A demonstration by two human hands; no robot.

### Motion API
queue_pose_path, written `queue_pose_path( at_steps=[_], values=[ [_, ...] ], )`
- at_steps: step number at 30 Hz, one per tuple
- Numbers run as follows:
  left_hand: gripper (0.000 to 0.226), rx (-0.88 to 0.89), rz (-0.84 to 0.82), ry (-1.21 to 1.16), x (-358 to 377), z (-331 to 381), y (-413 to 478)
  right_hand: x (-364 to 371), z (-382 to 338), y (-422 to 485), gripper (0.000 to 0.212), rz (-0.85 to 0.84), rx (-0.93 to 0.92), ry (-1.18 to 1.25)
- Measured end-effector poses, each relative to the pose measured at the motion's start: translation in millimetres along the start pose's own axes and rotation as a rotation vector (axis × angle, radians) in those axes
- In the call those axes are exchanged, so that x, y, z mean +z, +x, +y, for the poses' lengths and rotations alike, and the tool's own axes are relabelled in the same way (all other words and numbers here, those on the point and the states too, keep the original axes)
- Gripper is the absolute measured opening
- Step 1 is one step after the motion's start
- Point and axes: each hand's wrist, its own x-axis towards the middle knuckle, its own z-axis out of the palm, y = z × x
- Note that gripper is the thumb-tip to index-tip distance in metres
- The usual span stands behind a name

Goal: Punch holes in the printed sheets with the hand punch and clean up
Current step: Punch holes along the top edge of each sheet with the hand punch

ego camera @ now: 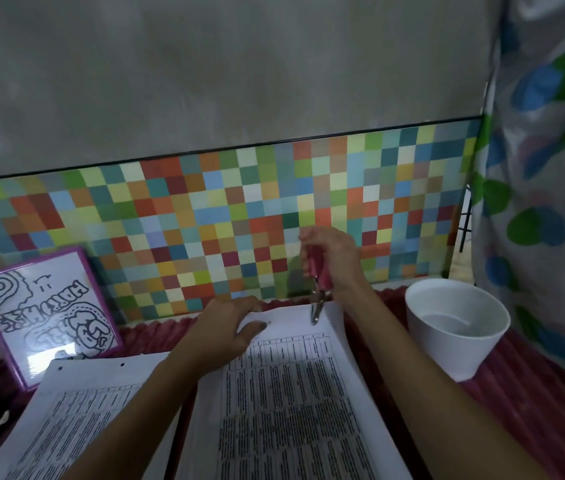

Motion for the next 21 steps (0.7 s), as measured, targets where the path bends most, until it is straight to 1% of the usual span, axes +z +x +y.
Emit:
queue_pose_path(
  at_steps=[3, 10, 15, 21],
  values=[
    [0.012, 0.015, -0.006, -0.033, -0.6, 2.8, 1.8, -14.5, 2.6, 1.4, 0.018, 0.065, -0.042, 0.083],
    [0.009, 0.005, -0.02, -0.05, -3.0, 5.0, 3.8, -14.6, 1.0, 5.2, 0.019, 0.054, -0.074, 0.117],
    [0.014, -0.014, -0.034, -0.077, -3.8, 4.1, 2.1, -13.3, 5.7, 7.8, 0.017, 0.051, -0.07, 0.137],
    [0.023, -0.051, -0.051, -0.086, -5.2, 4.8, 1.1, -14.1, 8.9, 9.3, 0.017, -0.005, -0.045, 0.116]
  ],
)
